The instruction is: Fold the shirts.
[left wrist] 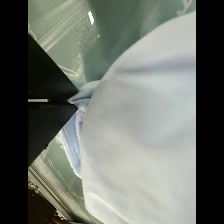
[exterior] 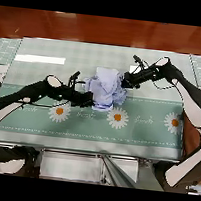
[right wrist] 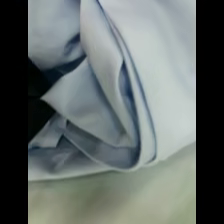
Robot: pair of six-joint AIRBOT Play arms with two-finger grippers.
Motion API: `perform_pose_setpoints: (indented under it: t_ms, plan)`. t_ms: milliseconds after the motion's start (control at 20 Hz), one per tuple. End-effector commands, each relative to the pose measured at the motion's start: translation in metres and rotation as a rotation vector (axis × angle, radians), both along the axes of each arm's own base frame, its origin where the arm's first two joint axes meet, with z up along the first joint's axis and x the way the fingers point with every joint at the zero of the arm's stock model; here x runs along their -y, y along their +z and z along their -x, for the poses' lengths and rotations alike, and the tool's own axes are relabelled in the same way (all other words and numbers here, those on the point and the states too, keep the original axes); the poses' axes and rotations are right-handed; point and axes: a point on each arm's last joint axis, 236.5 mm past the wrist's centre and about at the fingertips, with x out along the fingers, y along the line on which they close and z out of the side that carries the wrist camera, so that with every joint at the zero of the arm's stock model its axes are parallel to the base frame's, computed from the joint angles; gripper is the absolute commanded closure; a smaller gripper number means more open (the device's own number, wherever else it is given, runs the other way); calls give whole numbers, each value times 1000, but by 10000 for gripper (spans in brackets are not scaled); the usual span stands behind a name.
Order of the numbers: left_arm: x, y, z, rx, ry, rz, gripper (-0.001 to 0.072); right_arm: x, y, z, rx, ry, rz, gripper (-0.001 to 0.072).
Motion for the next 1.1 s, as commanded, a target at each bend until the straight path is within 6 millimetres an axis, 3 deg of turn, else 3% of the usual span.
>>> perform_pose_setpoints:
  t_ms: [0,150,250,400,500,650,750,900,1050]
  plan:
    - [-3,3,-4,8,8,4,691,5,14,-8,27,21,-8,689]
    - [-23,38,-35,106,69,35,691,30,62,-34,131,-6,23,690]
    - [-49,96,-78,254,159,73,691,54,112,-56,258,-52,78,690]
    - [-89,228,-134,565,263,132,692,73,216,-71,511,-89,150,690]
    - [-107,325,-143,769,273,165,692,77,294,-62,698,-114,167,690]
    - [-120,447,-116,1028,210,172,692,93,398,-24,963,-191,217,690]
    - [-125,503,-86,1160,162,138,691,106,455,17,1118,-235,268,690]
    - [-141,559,-43,1330,167,0,691,129,517,82,1297,-305,359,690]
    - [-178,589,0,1449,272,-208,691,152,551,148,1380,-394,437,690]
